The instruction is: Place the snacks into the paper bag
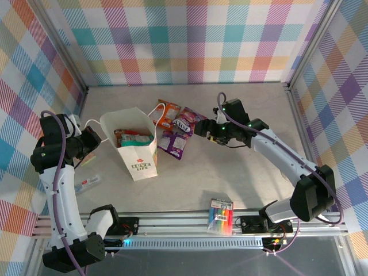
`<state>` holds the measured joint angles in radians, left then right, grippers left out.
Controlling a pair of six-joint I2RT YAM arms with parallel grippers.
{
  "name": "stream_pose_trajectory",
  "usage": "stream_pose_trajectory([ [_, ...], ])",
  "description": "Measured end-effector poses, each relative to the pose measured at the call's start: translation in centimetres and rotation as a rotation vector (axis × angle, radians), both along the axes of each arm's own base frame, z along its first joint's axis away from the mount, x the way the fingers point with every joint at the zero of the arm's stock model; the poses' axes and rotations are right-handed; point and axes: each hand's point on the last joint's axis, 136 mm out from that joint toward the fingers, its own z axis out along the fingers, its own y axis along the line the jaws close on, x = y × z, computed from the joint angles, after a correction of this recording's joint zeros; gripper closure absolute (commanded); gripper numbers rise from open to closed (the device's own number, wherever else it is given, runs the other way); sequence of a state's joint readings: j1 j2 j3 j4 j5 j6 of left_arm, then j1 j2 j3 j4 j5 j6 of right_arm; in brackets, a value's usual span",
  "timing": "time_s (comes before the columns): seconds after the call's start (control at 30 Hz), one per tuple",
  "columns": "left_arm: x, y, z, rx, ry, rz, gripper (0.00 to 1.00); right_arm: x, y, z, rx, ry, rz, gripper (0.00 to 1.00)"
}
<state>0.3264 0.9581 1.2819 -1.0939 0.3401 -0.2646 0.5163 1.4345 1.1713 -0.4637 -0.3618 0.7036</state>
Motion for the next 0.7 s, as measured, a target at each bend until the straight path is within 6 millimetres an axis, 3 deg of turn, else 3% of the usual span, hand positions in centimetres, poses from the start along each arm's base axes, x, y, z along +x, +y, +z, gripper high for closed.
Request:
stream_pose_trajectory([
  [0.7, -0.2, 0.2, 0.0, 0.026, -0.002, -0.003, 0.95, 2.1, 3.4, -9.7, 0.032, 0.231, 0.032, 0.21],
])
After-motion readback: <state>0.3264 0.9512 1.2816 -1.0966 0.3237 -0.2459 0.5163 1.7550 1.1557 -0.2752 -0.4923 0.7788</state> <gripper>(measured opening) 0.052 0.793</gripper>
